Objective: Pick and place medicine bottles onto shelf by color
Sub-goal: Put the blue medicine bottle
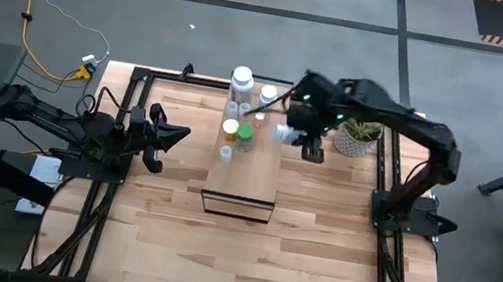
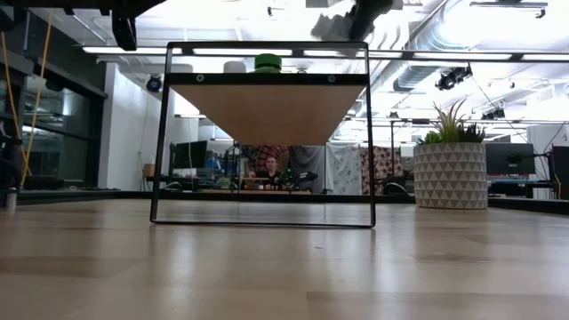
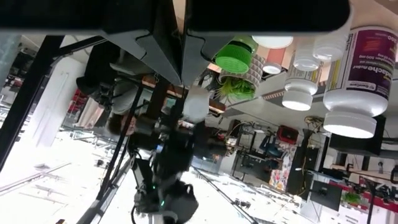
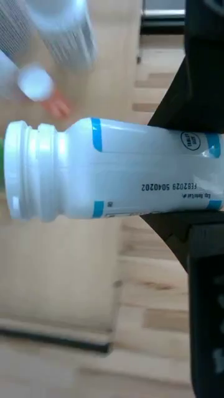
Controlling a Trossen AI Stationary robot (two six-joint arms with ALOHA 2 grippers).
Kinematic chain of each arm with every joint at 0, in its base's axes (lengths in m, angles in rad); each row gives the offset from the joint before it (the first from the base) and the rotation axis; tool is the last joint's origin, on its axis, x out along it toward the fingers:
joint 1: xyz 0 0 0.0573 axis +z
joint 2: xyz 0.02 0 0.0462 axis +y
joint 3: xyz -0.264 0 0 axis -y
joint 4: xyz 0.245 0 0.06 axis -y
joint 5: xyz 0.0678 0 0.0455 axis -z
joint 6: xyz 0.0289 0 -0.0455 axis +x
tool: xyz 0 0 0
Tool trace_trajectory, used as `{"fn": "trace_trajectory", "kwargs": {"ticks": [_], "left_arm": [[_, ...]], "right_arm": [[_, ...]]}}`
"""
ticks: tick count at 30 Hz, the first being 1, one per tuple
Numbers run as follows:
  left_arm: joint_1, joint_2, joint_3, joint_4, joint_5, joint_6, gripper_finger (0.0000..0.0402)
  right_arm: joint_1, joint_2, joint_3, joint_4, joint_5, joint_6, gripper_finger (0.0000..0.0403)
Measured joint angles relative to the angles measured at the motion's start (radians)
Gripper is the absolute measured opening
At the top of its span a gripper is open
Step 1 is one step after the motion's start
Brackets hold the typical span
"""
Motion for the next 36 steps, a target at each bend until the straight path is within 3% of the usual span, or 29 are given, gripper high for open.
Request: {"fn": "trace_trajectory", "kwargs": {"ticks": [4,9,13,17,20,23,31,36], "left_arm": [[0.0,0.0,0.0,0.0,0.0,0.0,0.0],[0.0,0.0,0.0,0.0,0.0,0.0,0.0],[0.0,0.0,0.0,0.001,0.0,0.0,0.0],[0.0,0.0,0.0,0.002,0.0,0.0,0.0],[0.0,0.0,0.0,0.005,0.001,0.0,0.0],[0.0,0.0,0.0,0.006,0.001,-0.001,0.0],[0.0,0.0,0.0,0.008,-0.003,-0.001,0.0],[0.0,0.0,0.0,0.008,-0.005,-0.001,0.0]], "right_arm": [[-0.007,-0.102,-0.065,0.113,-0.019,0.072,0.0119],[-0.003,-0.35,-0.491,0.471,-0.058,0.243,0.0119],[0.016,-0.549,-0.853,0.9,-0.044,0.435,0.0119],[0.045,-0.654,-1.124,1.408,0.078,0.573,0.0119],[0.067,-0.647,-1.255,1.714,0.184,0.597,0.0119],[0.08,-0.586,-1.316,1.889,0.271,0.597,0.0119],[0.081,-0.324,-1.288,2.125,0.297,0.594,0.0125],[0.081,-0.198,-1.265,2.166,0.277,0.602,0.0136]]}}
